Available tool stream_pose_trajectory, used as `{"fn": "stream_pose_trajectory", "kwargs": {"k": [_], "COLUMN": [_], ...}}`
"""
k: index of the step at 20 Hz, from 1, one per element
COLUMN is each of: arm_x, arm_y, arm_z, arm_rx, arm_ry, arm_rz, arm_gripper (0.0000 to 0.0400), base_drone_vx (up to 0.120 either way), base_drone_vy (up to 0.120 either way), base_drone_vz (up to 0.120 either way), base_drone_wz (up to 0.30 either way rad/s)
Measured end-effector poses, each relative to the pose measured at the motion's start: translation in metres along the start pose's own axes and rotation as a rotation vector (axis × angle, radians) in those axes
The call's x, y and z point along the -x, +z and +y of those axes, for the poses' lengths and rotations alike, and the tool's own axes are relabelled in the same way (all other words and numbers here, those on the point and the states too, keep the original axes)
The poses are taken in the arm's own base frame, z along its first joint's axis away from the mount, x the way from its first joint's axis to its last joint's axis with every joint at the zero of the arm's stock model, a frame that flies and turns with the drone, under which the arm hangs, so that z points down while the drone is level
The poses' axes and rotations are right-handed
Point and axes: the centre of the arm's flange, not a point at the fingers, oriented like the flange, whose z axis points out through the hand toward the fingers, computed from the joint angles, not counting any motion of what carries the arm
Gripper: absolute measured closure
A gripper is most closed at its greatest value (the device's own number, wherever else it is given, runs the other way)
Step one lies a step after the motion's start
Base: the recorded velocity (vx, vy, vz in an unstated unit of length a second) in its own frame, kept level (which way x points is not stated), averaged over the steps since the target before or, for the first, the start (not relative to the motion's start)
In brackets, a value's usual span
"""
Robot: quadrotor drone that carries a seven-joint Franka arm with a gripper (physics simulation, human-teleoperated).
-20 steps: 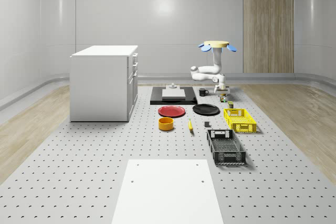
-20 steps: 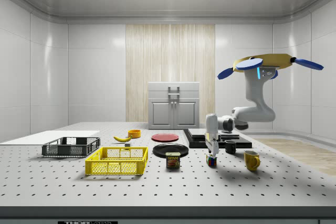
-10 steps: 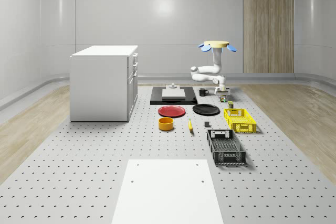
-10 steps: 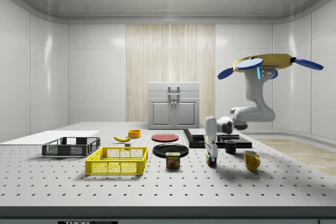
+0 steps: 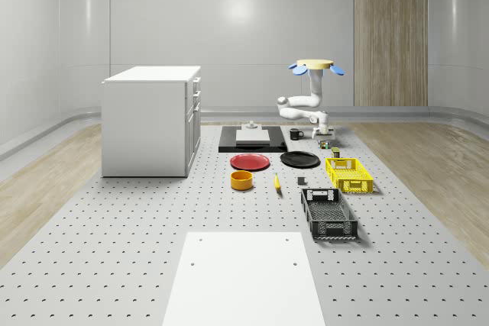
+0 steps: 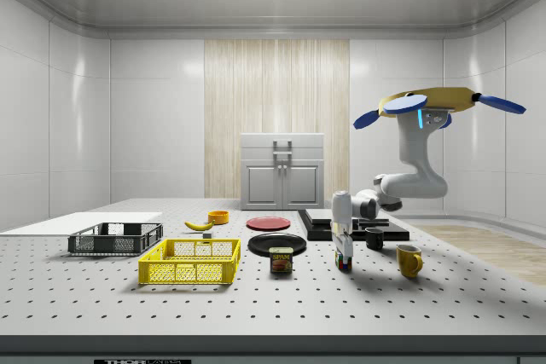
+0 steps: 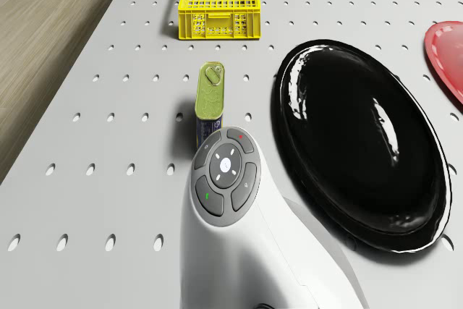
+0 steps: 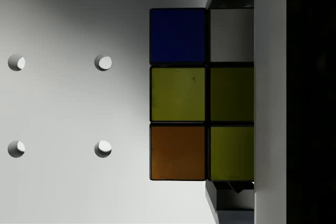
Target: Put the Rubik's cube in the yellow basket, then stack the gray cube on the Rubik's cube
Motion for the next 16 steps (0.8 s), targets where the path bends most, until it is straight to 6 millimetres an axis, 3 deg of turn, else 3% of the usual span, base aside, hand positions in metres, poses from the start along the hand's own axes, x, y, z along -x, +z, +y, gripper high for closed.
{"fn": "stream_pose_trajectory", "kwargs": {"k": [8,12,16], "arm_x": [0.000,0.000,0.000], "arm_y": [-0.007,-0.021,-0.029], "arm_z": [0.000,0.000,0.000], "arm_rx": [0.000,-0.001,-0.001], "arm_ry": [0.000,0.000,0.000], "arm_rz": [0.000,-0.001,-0.002], "arm_gripper": [0.0072,0.0075,0.0076], "base_drone_vx": [0.000,0.000,0.120], "base_drone_vy": [0.000,0.000,0.000], "base_drone_vz": [0.000,0.120,0.120], "base_drone_wz": [0.000,0.000,0.000]}}
